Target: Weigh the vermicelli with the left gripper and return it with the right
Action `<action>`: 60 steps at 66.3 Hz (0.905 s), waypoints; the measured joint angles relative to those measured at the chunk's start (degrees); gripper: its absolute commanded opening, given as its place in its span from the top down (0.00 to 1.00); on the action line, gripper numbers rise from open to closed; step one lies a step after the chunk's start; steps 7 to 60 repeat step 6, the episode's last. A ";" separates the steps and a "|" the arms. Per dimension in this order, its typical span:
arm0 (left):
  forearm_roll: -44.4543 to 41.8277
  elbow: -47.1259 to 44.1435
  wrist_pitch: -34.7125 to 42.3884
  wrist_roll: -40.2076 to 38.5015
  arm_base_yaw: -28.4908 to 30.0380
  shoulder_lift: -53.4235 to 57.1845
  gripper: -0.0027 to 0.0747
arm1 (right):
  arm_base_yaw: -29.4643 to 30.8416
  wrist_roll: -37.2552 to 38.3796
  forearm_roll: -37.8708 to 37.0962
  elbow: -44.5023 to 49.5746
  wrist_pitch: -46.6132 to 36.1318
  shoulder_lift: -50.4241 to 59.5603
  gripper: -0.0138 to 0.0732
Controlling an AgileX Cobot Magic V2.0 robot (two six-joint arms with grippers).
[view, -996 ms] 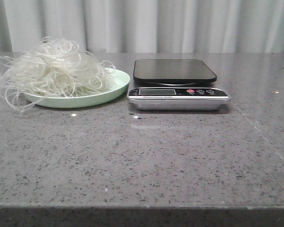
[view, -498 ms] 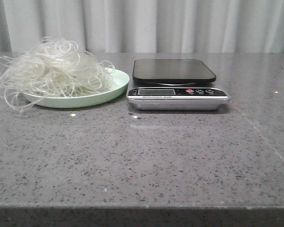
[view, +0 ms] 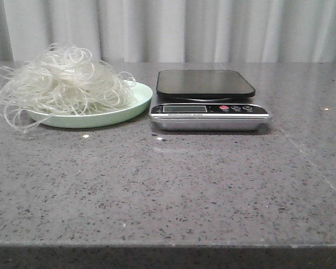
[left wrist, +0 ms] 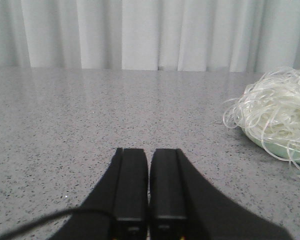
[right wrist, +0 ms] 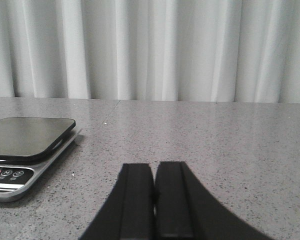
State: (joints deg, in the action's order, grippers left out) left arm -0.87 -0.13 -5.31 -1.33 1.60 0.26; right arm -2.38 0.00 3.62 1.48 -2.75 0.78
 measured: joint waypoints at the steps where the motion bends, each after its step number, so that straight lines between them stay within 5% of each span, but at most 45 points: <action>1: 0.00 0.00 0.00 0.00 0.00 0.00 0.80 | 0.00 0.00 0.00 0.00 0.00 0.00 0.66; 60: 0.00 0.00 0.00 0.00 0.00 0.00 0.80 | 0.00 0.00 0.00 0.00 0.00 0.00 0.66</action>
